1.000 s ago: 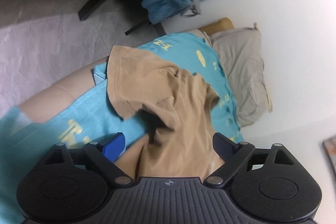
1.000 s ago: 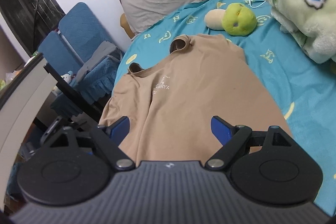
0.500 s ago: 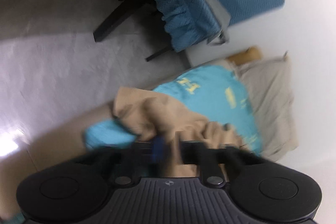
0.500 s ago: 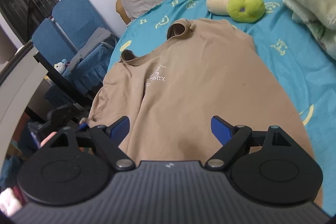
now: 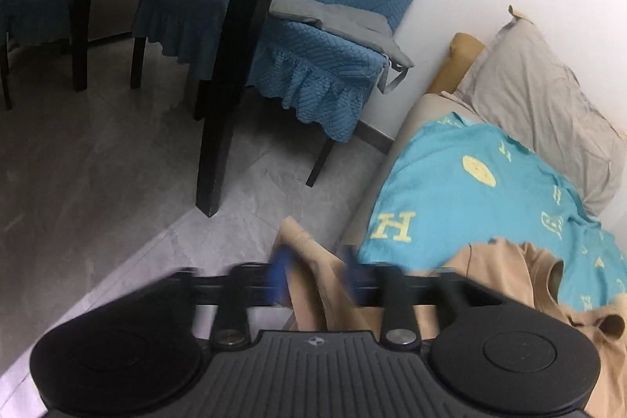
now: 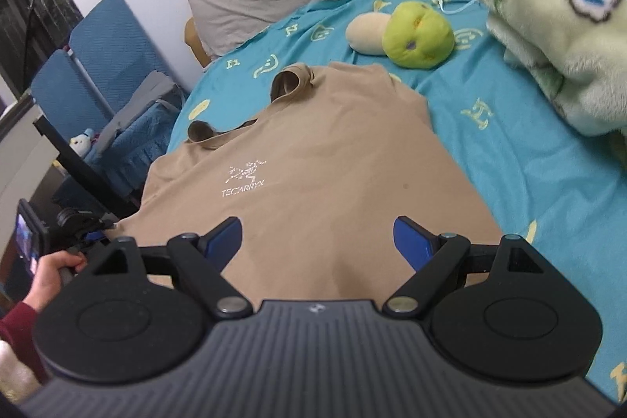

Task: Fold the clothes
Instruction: 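Lay the shirt flat on the bed and open the left gripper, then close the right gripper on the shirt's hem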

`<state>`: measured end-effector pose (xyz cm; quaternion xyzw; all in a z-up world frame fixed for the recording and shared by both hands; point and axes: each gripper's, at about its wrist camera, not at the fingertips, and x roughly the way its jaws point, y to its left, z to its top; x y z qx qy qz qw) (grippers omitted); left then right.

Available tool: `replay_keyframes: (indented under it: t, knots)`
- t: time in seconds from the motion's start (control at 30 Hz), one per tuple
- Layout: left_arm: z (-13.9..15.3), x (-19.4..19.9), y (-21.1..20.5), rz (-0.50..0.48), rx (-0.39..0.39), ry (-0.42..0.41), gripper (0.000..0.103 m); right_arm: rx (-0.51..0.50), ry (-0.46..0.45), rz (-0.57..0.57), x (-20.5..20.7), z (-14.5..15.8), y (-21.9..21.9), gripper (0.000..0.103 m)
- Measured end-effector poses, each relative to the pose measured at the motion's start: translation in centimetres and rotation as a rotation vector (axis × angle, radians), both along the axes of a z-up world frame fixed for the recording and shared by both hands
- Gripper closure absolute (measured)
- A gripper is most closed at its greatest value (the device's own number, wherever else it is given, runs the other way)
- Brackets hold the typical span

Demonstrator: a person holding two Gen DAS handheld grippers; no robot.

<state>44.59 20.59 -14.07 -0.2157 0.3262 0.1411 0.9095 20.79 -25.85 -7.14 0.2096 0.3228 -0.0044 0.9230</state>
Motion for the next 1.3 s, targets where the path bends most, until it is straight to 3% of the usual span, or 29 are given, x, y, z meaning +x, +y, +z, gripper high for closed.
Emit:
replay_keyframes:
  t: [0.07, 0.1, 0.17, 0.27, 0.4, 0.57, 0.7, 0.83, 0.93, 1.03, 1.17, 1.23, 1.3]
  knots:
    - [0.4, -1.6, -1.2, -0.054, 0.052, 0.005, 0.022, -0.025, -0.01, -0.007, 0.0, 0.1, 0.0, 0.017]
    - [0.7, -2.5, -2.0, -0.088, 0.083, 0.01, 0.019, -0.038, -0.015, -0.009, 0.0, 0.2, 0.0, 0.017]
    - [1.1, -4.7, -3.7, -0.157, 0.143, 0.019, 0.018, -0.075, -0.018, 0.01, -0.1, 0.0, 0.7, 0.017]
    - [2.6, -9.1, -6.8, -0.236, 0.171, -0.003, 0.015, -0.122, -0.061, 0.028, -0.7, -0.2, 1.4, 0.017]
    - [4.9, -16.0, -10.9, -0.329, 0.18, -0.089, 0.006, -0.17, -0.121, 0.015, -1.8, -0.6, 1.8, 0.017]
    - [7.3, -23.3, -14.4, -0.403, 0.295, -0.164, 0.002, -0.205, -0.161, 0.012, -2.7, -1.3, 2.7, 0.017]
    - [7.2, -26.6, -15.1, -0.4, 0.272, -0.171, 0.002, -0.221, -0.19, 0.026, -4.0, -1.5, 3.2, 0.017]
    - [7.0, -29.2, -14.8, -0.39, 0.191, -0.201, 0.002, -0.204, -0.206, 0.032, -5.5, -1.4, 2.9, 0.018]
    - [6.7, -30.0, -15.5, -0.414, 0.213, -0.218, 0.002, -0.158, -0.192, 0.002, -5.6, -1.4, 2.0, 0.018]
    - [6.5, -30.3, -16.1, -0.415, 0.24, -0.22, 0.002, -0.113, -0.179, -0.027, -5.6, -1.3, 1.1, 0.031]
    - [6.1, -30.1, -16.4, -0.435, 0.202, -0.238, 0.002, -0.052, -0.16, -0.066, -5.6, -1.2, -0.1, 0.04]
    - [5.7, -29.7, -16.9, -0.45, 0.211, -0.235, 0.002, -0.021, -0.151, -0.086, -5.6, -1.2, -0.7, 0.061]
    - [5.3, -29.1, -17.4, -0.46, 0.205, -0.236, 0.002, 0.009, -0.142, -0.106, -5.7, -1.2, -1.3, 0.068]
